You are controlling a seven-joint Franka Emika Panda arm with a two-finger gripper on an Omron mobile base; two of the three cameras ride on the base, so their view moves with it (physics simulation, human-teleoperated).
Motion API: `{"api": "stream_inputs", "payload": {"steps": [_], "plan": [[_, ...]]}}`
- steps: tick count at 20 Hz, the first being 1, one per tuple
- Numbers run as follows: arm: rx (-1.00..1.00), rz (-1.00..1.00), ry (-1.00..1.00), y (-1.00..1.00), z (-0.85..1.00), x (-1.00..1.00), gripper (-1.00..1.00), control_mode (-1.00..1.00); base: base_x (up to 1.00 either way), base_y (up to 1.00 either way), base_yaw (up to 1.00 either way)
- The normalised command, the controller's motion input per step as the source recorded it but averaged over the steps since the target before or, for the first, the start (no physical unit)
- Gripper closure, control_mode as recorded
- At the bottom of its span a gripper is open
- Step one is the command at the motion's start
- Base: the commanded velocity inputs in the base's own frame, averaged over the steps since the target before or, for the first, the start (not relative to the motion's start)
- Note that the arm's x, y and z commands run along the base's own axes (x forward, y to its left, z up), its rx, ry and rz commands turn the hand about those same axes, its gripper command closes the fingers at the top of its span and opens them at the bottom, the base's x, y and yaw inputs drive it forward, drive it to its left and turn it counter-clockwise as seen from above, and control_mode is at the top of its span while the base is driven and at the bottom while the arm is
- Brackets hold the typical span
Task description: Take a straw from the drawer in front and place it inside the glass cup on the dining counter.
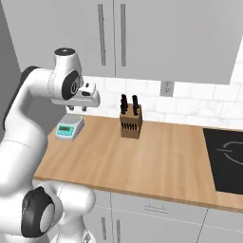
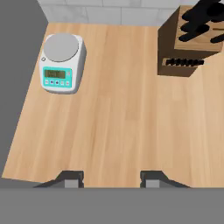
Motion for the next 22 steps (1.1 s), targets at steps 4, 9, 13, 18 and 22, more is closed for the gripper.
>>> {"api": "stream_inputs", "payload": {"steps": [4, 9, 13, 18, 22], "plan": [[0.0, 0.0, 0.0, 0.0, 0.0, 0.0, -1.0, 1.0, -0.38, 0.0, 0.0], [0.0, 0.0, 0.0, 0.0, 0.0, 0.0, -1.0, 1.0, -0.91, -0.08, 0.01], [0.0, 0.0, 0.0, 0.0, 0.0, 0.0, -1.0, 1.0, -0.1, -0.34, 0.19], [0.0, 0.0, 0.0, 0.0, 0.0, 0.0, -1.0, 1.0, 0.05, -0.71, 0.6], [0.0, 0.0, 0.0, 0.0, 0.0, 0.0, -1.0, 1.0, 0.0, -0.62, 0.74]]}}
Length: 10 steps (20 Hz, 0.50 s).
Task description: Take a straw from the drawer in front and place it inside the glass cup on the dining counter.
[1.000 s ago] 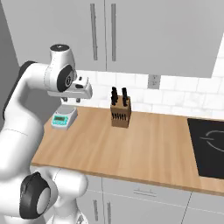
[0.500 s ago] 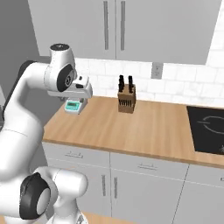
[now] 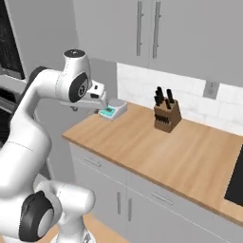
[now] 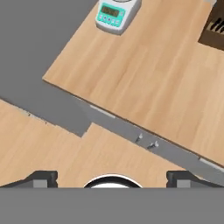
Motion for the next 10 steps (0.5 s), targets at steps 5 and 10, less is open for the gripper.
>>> {"api": "stream_inputs", "payload": {"steps": [5, 10], "plan": [[0.0, 0.0, 0.0, 0.0, 0.0, 0.0, -1.0, 1.0, 0.0, -0.61, 0.76], [0.0, 0.0, 0.0, 0.0, 0.0, 0.0, -1.0, 1.0, -0.18, -0.77, 0.69]]}}
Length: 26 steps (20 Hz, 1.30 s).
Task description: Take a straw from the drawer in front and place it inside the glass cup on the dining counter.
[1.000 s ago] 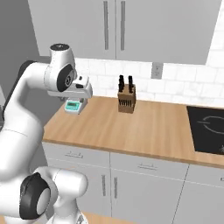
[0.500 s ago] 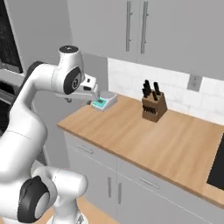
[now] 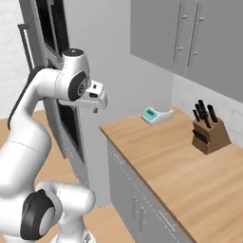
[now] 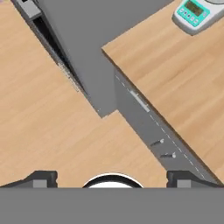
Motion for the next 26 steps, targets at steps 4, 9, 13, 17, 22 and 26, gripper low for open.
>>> {"api": "stream_inputs", "payload": {"steps": [4, 9, 13, 17, 22, 26], "plan": [[0.0, 0.0, 0.0, 0.0, 0.0, 0.0, -1.0, 1.0, -0.42, -0.85, 0.52], [0.0, 0.0, 0.0, 0.0, 0.0, 0.0, -1.0, 1.0, -0.44, -0.81, 0.37], [0.0, 0.0, 0.0, 0.0, 0.0, 0.0, -1.0, 1.0, -0.02, -0.68, 0.3], [0.0, 0.0, 0.0, 0.0, 0.0, 0.0, -1.0, 1.0, 0.26, -0.44, 0.29], [0.0, 0.0, 0.0, 0.0, 0.0, 0.0, -1.0, 1.0, 0.44, -0.24, 0.18], [-0.05, 0.0, 0.0, 0.03, 0.0, 0.19, -1.0, -1.0, 0.25, -0.01, 0.02]]}}
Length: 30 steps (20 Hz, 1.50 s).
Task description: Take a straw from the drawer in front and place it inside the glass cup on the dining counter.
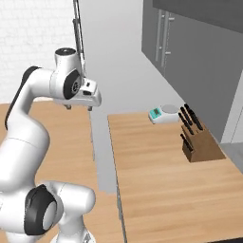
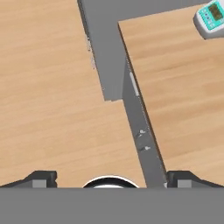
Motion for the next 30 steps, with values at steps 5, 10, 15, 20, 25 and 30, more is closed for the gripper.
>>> {"api": "stream_inputs", "payload": {"steps": [5, 10, 15, 20, 25, 30], "plan": [[-0.31, 0.0, -0.04, 0.57, -0.1, 0.25, -1.0, -1.0, 0.0, 0.0, 0.0], [-0.52, 0.0, -0.16, 0.63, -0.44, 0.03, -1.0, -1.0, 0.0, 0.0, 0.0], [-0.48, -0.01, -0.09, 0.31, -0.64, 0.05, -1.0, -1.0, 0.0, 0.0, 0.0], [-0.35, -0.04, -0.01, 0.04, -0.76, 0.23, -1.0, -1.0, 0.0, 0.0, 0.0], [-0.25, -0.08, 0.0, 0.0, -0.78, 0.22, -1.0, -1.0, 0.0, 0.0, 0.0], [-0.26, -0.08, 0.0, 0.0, -0.8, 0.32, -1.0, -1.0, 0.0, 0.0, 0.0]]}}
